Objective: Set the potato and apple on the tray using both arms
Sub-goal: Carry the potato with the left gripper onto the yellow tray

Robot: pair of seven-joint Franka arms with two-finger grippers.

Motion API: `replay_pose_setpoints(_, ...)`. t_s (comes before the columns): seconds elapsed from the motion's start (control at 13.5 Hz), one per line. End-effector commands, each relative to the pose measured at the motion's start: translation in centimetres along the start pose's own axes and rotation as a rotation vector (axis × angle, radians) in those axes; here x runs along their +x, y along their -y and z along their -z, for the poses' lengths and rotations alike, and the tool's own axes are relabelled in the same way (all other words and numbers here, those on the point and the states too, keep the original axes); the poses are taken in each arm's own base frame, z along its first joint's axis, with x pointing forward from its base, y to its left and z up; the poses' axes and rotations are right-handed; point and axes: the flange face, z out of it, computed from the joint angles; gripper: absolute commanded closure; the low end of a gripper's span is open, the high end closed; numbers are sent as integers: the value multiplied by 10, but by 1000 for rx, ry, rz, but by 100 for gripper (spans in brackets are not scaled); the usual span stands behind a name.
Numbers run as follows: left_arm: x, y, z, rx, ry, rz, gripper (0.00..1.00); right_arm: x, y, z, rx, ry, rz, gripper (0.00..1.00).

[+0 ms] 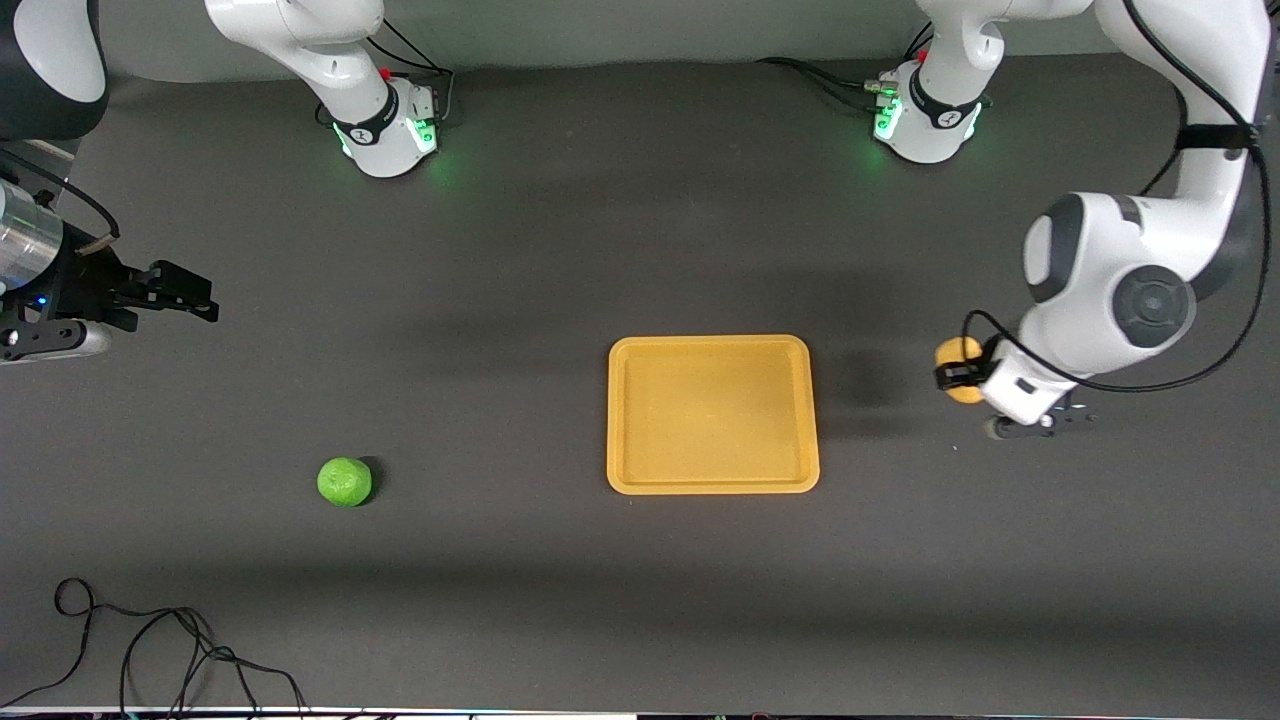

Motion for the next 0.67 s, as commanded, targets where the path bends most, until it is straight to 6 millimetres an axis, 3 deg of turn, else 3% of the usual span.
replay_pose_setpoints(0.0,-13,-79,-9,10,13,61,70,6,1,1,-17,-24,-2,0)
replay_pose_setpoints(0.15,-26,-137,-28,16,16,65,70,20,1,1,-16,-31,4,0)
replay_pose_setpoints(0.3,-27,-180,-58,34,29,57,70,40,4,3,-17,-48,11,0)
replay_pose_setpoints(0.44,-23,-205,-88,57,40,56,70,55,13,4,-19,-62,24,0)
replay_pose_setpoints(0.59,-15,-211,-107,58,40,52,68,74,12,4,-18,-78,22,0)
